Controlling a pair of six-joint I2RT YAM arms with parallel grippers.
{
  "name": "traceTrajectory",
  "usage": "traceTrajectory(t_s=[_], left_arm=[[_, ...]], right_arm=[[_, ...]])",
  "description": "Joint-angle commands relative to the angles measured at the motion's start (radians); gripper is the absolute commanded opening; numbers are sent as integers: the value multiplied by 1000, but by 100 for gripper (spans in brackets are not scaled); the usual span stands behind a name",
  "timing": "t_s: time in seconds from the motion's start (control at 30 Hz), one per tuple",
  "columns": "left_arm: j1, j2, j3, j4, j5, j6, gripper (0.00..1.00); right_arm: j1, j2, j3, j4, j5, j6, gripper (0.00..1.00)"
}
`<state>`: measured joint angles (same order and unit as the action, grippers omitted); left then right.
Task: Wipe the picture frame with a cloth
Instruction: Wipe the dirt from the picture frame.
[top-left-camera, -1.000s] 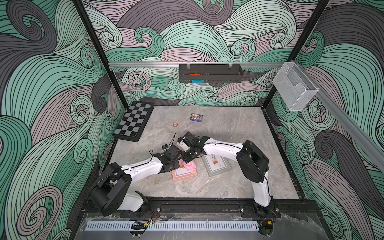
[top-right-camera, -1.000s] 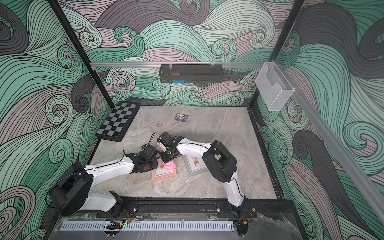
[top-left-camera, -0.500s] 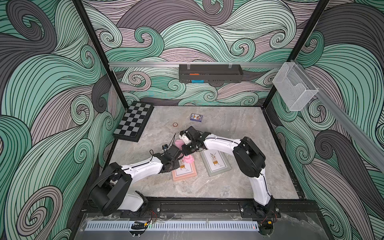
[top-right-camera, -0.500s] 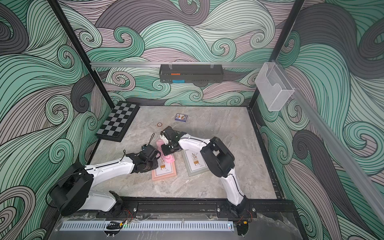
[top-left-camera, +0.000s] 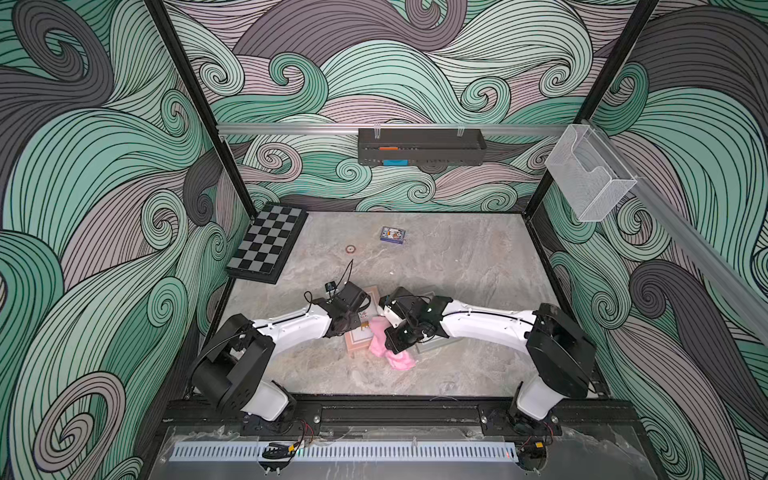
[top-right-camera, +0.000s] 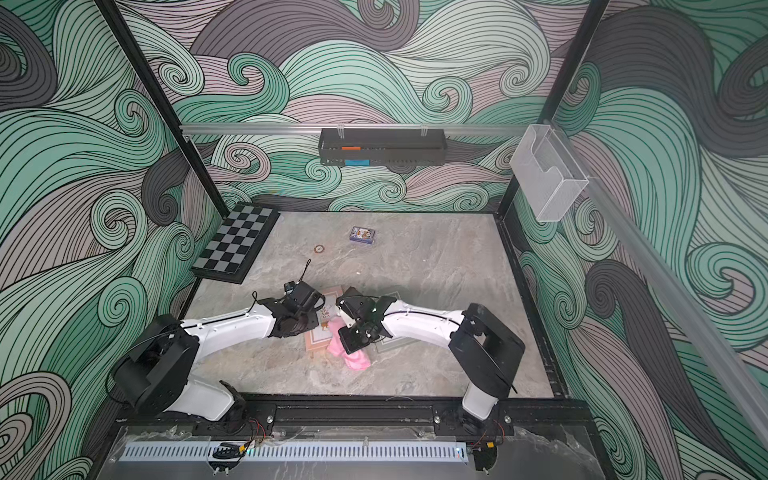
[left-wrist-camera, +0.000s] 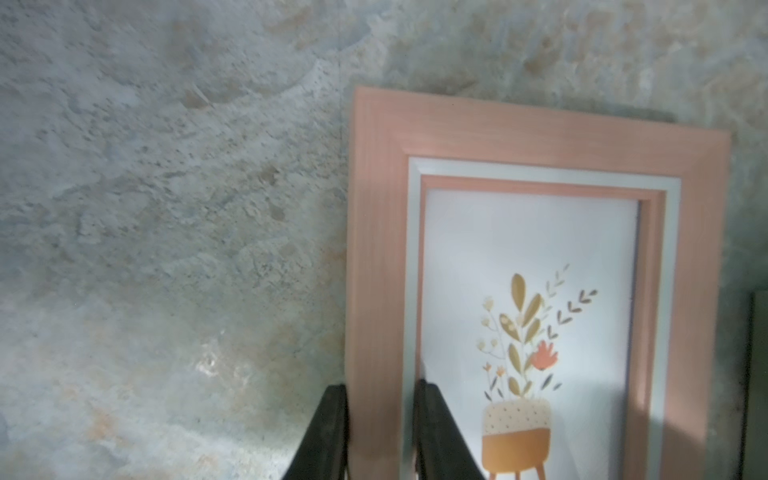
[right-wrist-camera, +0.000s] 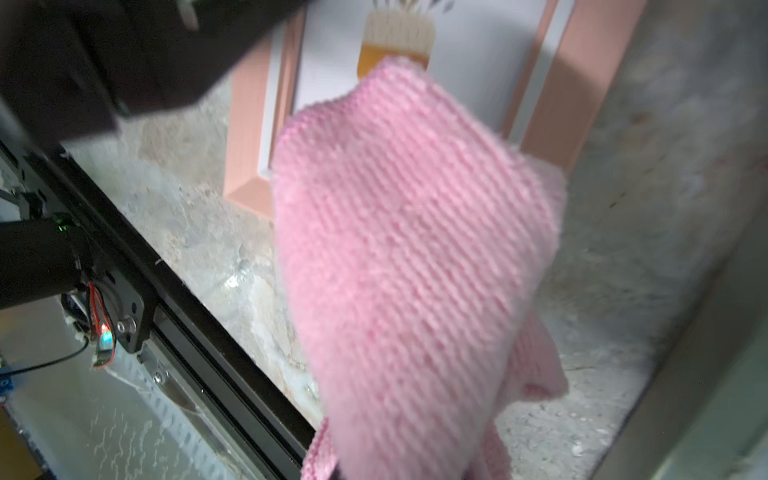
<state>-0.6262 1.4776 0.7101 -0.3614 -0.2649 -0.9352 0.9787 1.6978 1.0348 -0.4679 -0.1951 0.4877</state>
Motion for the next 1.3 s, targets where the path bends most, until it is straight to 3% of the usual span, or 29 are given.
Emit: traceTrajectory(t_s=[0.0, 0.23, 0.37, 0.63, 0.83, 1.0, 1.17, 1.27], left_arm=[[8, 2, 31, 1, -13, -28, 5], [8, -6, -12, 28, 35, -60, 5], [9, -21, -38, 18, 30, -49, 5], [10, -116, -53, -56, 12, -5, 5], [10, -160, -61, -96, 11, 19, 5], [9, -145, -66, -81, 10, 20, 5], [9, -76, -52, -44, 27, 24, 5], [9, -17, -36, -28, 32, 29, 5]], right_arm=[[63, 52, 13, 51, -104, 37, 0], [107, 199, 143, 193, -196, 82, 0], [93, 229, 143, 156, -113, 94, 0], [-116, 120, -69, 141, -70, 67, 0], [-233, 78, -47, 51, -55, -33, 0], [-203, 91, 25, 21, -100, -48, 0], [-27, 111, 134, -6, -126, -37, 0], [15, 152, 163, 35, -161, -1, 0]])
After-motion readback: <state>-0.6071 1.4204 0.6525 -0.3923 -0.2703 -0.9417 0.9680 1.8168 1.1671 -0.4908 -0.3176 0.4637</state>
